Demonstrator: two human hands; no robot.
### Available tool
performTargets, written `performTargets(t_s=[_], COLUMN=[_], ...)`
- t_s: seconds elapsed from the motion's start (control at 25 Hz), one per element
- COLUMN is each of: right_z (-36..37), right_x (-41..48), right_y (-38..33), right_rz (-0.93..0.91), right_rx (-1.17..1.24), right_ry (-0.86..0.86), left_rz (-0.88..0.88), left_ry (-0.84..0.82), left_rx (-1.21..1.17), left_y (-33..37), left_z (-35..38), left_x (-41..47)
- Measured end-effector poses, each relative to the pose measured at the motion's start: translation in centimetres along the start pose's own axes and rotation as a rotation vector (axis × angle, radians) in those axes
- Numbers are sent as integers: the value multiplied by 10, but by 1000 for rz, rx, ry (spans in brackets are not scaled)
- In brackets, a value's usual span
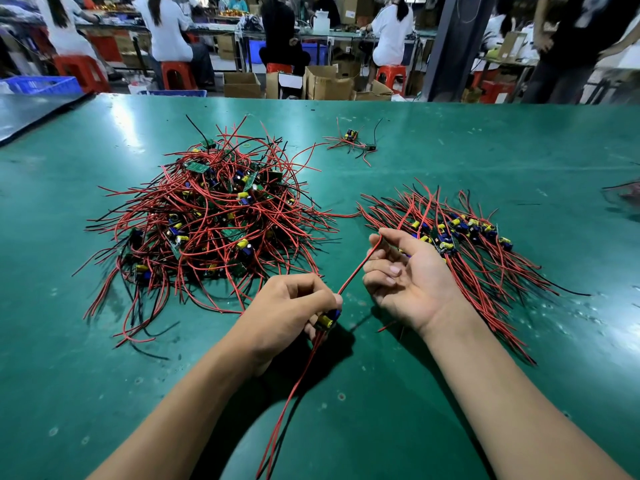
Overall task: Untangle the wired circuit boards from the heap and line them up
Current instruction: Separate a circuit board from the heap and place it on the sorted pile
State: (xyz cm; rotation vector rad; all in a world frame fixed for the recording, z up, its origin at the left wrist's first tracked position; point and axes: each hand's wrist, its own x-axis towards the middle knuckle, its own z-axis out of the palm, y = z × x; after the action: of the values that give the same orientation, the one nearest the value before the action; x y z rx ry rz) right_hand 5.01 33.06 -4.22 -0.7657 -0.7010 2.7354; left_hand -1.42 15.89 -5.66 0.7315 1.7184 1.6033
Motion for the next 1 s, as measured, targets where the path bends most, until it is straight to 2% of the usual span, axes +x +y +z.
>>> performTargets(t_s=[0.16,0.24,0.4,0.52,0.6,0.68,0.88,1.0], right_z=[0,-2,-6,-8,-7,-7,-4,-5], right_x=[-1,-1,4,8,6,1,-7,-4], right_y=[0,1,6,12,16,22,39,37], right_rz=[23,-3,-124,-193,-231,-310,-416,-554], right_rx=[68,3,-355,-530,-664,-916,-1356,-1374], right_ry=[-29,-28,56,99,90,79,-63,35], left_rz=[-2,-13,-36,-89,-100,-100,-151,-157], left_ry=[-16,-6,89,124,124,117,12,33], left_rx=[8,-7,-208,-324,-341,-327,-406,-401], left_y=[-3,-4,-8,-9,-9,-10,-10,-10], left_z=[-2,-2,0,0,-2,-4,-6,-5], left_x=[1,2,6,11,12,13,14,17])
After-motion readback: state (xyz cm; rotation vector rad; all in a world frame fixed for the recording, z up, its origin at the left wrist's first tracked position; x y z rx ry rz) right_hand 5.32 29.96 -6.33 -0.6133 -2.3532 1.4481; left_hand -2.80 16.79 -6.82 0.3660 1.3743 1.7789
